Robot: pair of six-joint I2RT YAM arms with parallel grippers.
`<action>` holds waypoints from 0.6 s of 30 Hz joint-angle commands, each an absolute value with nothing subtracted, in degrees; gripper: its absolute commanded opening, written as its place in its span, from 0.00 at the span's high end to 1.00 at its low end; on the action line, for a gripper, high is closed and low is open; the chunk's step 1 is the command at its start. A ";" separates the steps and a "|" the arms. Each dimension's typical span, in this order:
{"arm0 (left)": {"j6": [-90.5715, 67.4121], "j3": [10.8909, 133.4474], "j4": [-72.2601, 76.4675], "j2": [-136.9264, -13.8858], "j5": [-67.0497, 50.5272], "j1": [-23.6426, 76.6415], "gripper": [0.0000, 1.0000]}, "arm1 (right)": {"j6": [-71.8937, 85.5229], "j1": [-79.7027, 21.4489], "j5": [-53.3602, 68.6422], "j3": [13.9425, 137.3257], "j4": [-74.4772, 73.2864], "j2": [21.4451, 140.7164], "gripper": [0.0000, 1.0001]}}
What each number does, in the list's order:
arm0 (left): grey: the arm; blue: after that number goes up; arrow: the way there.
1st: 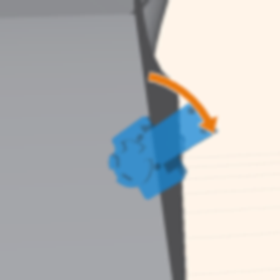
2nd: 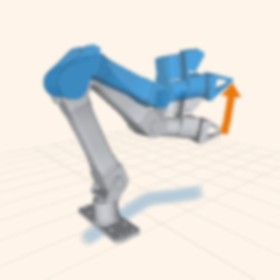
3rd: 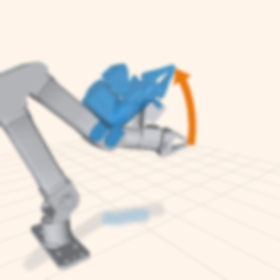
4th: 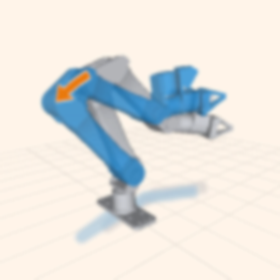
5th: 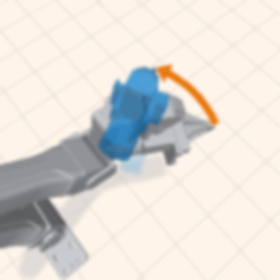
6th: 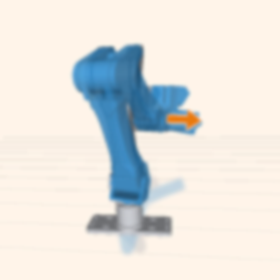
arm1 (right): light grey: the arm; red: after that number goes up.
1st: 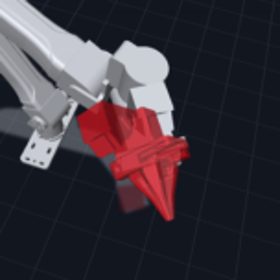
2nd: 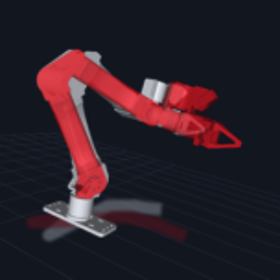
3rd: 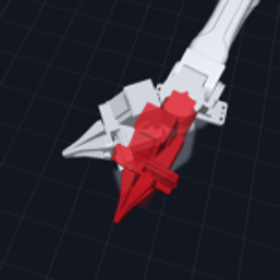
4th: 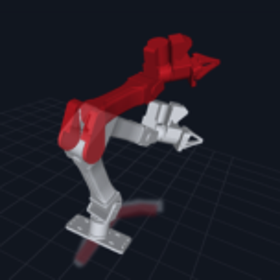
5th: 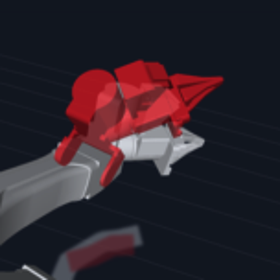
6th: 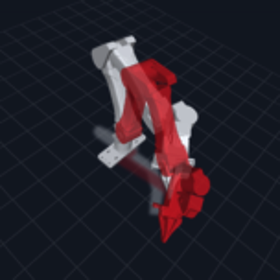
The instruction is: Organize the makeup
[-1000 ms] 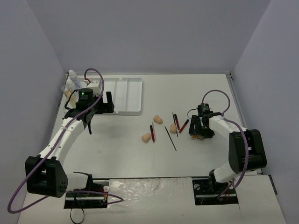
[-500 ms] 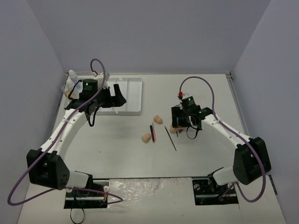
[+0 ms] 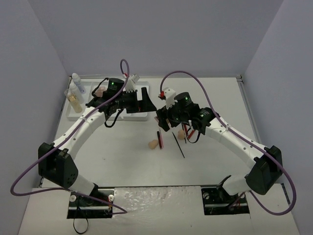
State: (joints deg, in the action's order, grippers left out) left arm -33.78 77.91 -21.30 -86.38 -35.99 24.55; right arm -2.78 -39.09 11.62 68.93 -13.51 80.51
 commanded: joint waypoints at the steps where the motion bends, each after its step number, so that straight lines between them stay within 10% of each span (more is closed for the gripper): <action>1: -37.69 81.87 -19.06 -85.92 -38.08 25.76 0.04 | -7.10 -39.54 15.12 72.54 -11.30 79.72 0.70; 10: -40.60 82.21 -19.07 -89.35 -40.02 29.28 0.14 | -7.47 -39.76 16.53 71.93 -10.84 79.19 0.70; 18: -40.69 80.42 -18.33 -89.48 -39.86 30.89 0.58 | -7.69 -39.73 16.78 70.80 -10.24 79.23 0.70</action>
